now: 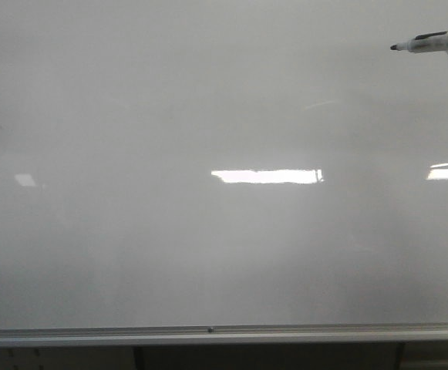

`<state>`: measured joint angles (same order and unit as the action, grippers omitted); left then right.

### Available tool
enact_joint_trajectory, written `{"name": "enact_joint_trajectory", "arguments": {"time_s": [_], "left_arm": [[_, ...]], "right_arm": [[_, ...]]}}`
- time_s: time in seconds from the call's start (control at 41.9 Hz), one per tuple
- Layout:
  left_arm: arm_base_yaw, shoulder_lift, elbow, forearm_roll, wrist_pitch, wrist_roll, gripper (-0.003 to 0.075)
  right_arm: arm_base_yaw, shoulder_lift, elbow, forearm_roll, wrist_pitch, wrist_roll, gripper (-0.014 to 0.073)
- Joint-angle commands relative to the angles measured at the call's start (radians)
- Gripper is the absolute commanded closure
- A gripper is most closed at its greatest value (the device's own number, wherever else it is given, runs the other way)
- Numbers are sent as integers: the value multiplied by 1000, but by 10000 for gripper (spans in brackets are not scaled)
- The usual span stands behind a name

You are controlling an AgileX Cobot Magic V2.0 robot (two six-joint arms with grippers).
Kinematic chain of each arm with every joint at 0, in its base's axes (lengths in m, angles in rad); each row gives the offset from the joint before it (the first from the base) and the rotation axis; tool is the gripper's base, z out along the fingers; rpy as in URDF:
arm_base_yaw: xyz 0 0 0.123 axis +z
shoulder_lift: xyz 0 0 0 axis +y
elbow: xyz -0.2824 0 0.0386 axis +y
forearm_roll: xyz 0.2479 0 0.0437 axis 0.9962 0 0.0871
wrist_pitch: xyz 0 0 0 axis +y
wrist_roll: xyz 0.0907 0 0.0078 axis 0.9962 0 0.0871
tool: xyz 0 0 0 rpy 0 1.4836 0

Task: Write number 2 on whiteboard

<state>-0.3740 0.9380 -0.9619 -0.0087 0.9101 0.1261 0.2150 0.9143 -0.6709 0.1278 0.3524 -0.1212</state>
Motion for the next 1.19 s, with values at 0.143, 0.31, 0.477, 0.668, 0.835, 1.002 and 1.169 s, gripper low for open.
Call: {"name": "enact_joint_trajectory", "arguments": {"time_s": [0.143, 0.31, 0.477, 0.668, 0.835, 1.002, 1.169], "left_arm": [[1, -7, -27, -7, -64, -12, 239], [1, -7, -27, -7, -64, -12, 239], [1, -7, -27, -7, -64, -12, 239], [1, -7, -27, -7, -68, -12, 239], [1, -7, -27, -7, -73, -12, 239], [1, -7, -27, -7, -73, -12, 239], [1, -7, -27, -7, -73, -12, 239]], "right_arm": [[-4, 87, -76, 5, -176, -8, 615], [-3, 157, -113, 0, -237, -10, 615], [-3, 220, -143, -35, -311, -10, 615], [-3, 275, -148, -61, -371, -10, 615], [-3, 323, -148, -67, -410, -10, 615], [-11, 346, -148, -71, -410, -11, 615], [-54, 345, -148, -71, -387, -11, 615]]}}
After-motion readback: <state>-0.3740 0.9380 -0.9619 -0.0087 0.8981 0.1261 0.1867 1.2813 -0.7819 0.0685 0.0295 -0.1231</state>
